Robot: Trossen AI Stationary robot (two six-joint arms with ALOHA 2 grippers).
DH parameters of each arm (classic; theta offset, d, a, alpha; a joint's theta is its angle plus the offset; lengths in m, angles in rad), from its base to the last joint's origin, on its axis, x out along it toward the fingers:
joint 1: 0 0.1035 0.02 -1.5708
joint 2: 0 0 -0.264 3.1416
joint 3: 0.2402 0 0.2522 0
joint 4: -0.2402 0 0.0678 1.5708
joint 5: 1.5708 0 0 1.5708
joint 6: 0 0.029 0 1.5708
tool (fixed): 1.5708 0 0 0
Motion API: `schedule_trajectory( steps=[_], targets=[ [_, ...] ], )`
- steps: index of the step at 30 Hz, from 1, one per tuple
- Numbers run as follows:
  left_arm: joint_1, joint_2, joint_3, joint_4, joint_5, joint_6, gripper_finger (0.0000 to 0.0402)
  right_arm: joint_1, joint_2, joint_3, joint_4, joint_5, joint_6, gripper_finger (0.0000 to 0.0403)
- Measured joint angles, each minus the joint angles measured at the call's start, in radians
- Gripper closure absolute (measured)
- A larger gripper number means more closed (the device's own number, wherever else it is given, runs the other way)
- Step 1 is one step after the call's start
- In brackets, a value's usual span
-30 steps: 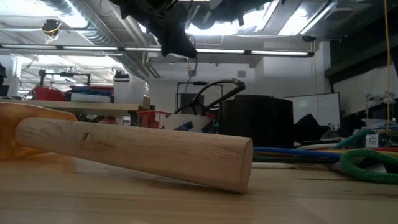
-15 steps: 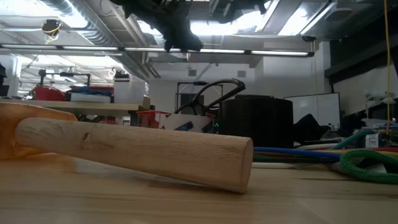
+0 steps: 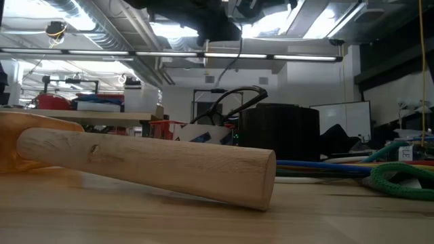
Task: Coil cords
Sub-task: Coil the green cable wire on the black spool
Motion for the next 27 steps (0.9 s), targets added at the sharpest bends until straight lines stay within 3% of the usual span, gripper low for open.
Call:
schedule_trajectory(
  steps=[7,27],
  targets=[
    [-0.019,0.016,0.000,0.034,-0.097,0.000,0.0314,0.000,-0.002,0.000,0.003,0.000,-0.005,0.0402],
    [-0.019,0.017,0.000,0.030,-0.124,-0.008,0.0314,0.000,0.000,0.000,0.028,0.001,-0.020,0.0402]
  ],
)
